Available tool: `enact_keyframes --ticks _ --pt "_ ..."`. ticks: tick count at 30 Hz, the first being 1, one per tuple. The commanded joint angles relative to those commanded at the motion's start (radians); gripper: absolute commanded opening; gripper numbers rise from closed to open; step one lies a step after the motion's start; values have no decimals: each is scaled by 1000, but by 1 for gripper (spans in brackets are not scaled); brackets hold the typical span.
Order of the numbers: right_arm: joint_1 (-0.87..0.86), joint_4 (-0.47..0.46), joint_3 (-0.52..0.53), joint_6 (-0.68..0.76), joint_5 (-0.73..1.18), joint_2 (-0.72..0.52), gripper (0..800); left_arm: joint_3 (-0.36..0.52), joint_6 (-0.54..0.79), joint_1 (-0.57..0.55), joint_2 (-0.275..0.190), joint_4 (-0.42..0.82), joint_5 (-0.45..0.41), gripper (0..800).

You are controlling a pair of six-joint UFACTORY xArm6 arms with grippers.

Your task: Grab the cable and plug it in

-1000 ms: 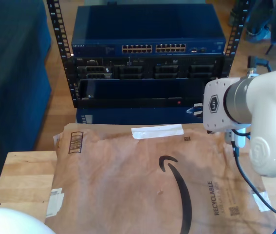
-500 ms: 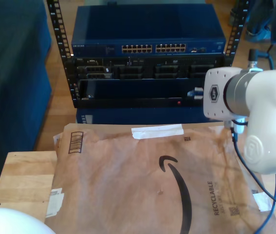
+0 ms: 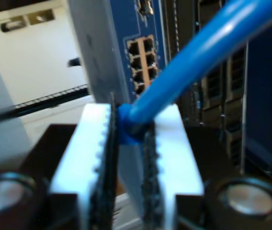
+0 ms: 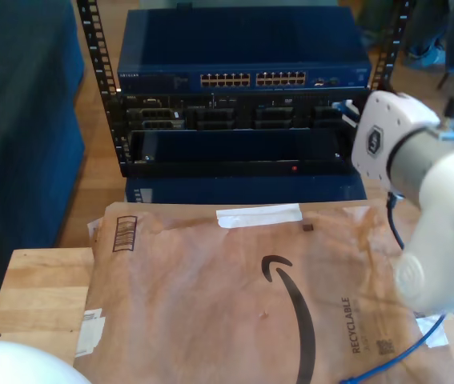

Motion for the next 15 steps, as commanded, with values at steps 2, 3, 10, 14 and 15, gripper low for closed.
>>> enact_keyframes --ticks 2,3,10,14,15 --pt "-2 2 0 0 -26 15 0 0 0 0 0 0 0 800" --pt "-8 2 -8 2 -57 35 0 0 0 0 0 0 2 800" --pt "-48 -8 -167 6 -338 336 0 0 0 0 0 0 2 800" --pt "-48 -11 -293 6 -341 434 0 0 0 0 0 0 0 800" --pt "-48 -9 -301 6 -341 439 0 0 0 2 0 0 2 800"
